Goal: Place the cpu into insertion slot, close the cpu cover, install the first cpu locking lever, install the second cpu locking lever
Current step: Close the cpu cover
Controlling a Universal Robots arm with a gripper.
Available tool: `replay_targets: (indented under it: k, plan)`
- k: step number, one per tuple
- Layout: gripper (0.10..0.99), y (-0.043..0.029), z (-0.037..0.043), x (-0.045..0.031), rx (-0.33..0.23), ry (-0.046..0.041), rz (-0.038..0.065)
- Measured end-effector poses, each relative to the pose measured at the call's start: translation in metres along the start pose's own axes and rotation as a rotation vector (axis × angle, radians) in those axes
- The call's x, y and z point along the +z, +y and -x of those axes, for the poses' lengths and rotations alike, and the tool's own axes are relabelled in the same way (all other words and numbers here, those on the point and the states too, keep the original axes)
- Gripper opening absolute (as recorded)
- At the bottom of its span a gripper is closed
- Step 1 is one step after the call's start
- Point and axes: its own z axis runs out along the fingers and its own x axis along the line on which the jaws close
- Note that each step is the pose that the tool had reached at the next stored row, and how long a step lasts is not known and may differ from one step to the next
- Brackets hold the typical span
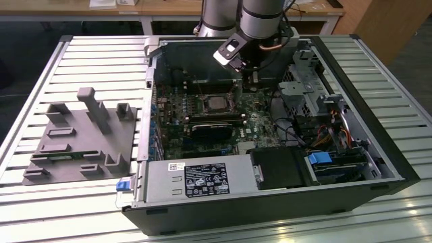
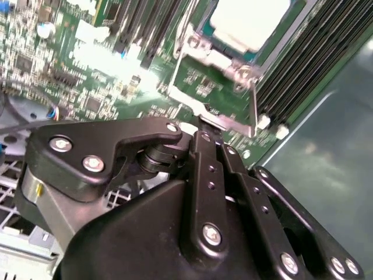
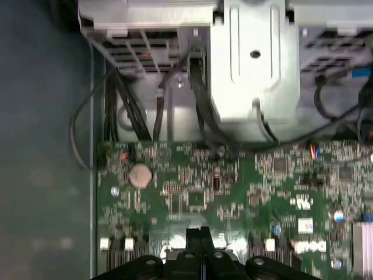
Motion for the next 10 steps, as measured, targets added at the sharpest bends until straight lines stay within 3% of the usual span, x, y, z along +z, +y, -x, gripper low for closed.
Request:
replay_targets:
  k: [4, 10]
  plan:
    - [0.106, -0.0127, 0.0003, -0.0002, 0.000, 0.0005, 0.005]
    - [0.106, -0.0255, 0.0005, -0.0004, 0.000, 0.0005, 0.009]
